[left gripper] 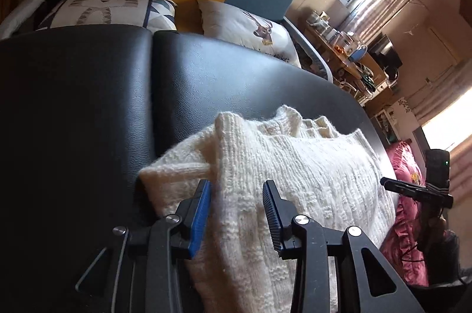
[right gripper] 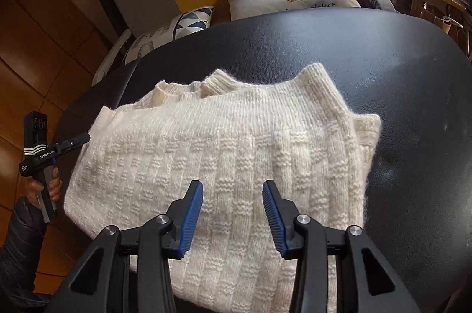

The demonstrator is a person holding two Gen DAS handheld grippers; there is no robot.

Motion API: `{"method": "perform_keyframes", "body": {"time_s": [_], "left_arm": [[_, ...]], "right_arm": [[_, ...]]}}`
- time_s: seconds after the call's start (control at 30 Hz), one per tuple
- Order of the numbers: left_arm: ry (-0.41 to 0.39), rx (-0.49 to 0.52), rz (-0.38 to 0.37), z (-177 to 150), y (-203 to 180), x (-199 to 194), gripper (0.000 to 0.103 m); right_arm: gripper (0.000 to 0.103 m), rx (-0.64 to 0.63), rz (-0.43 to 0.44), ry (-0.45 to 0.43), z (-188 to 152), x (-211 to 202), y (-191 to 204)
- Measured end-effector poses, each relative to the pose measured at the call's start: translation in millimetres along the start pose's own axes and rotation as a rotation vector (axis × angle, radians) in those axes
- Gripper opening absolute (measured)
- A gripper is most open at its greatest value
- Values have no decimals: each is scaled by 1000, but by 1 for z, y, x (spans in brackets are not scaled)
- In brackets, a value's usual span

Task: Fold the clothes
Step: 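Press and straighten the folded sweater edges with both grippers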

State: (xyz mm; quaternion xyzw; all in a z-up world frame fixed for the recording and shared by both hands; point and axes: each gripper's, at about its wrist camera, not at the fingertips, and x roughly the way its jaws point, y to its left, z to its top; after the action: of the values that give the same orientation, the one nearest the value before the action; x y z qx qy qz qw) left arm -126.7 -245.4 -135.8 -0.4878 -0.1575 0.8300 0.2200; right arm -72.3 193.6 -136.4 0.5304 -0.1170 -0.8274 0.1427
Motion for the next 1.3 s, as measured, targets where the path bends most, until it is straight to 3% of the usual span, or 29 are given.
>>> {"method": "perform_keyframes", "body": {"time_s": [0.1, 0.2, 0.27, 0.33, 0.4, 0.47, 0.57, 0.63, 0.67, 0.83, 0.93, 1.03, 1.2, 1.27, 1.3], "left_arm": [[-38, 27, 0, 3, -11, 1, 6], [-187, 3, -14, 3, -22, -30, 6], [-267, -19, 33, 3, -21, -49, 6], [-242, -47, 122, 1, -9, -41, 6], [-152, -58, 228, -4, 5, -14, 6], [-105, -82, 262, -14, 15, 4, 7], [-142, -109, 269, -17, 13, -6, 11], [-177, -84, 308, -14, 3, -22, 23], [-200, -58, 332, -11, -4, -32, 24], [-161, 229, 163, 15, -63, -36, 45], [-18, 432, 105, 22, -97, 0, 46], [104, 562, 115, 27, -114, 39, 46], [198, 498, 90, 39, -100, 77, 47], [217, 442, 52, 37, -92, 81, 44], [211, 434, 46, 36, -91, 81, 37]], "right_arm": [[43, 17, -38, 12, 6, 10, -4], [43, 27, -67, 4, 12, 16, -5], [43, -3, -93, -13, 15, 17, 0], [43, -12, -111, -7, 17, 25, 1], [43, -7, -115, 6, 17, 35, 0], [43, -6, -108, -9, 18, 38, 2], [43, -2, -107, -20, 17, 41, 3], [43, -7, -106, -21, 15, 42, 2], [43, -5, -101, -21, 15, 41, 1], [43, 4, -70, -24, 14, 40, -4], [43, 7, -64, -24, 14, 38, -6], [43, 0, -65, -8, 17, 39, -4], [43, -19, -77, 10, 19, 40, 0], [43, -27, -82, 9, 18, 40, 1], [43, -29, -84, 8, 18, 41, 2]]}}
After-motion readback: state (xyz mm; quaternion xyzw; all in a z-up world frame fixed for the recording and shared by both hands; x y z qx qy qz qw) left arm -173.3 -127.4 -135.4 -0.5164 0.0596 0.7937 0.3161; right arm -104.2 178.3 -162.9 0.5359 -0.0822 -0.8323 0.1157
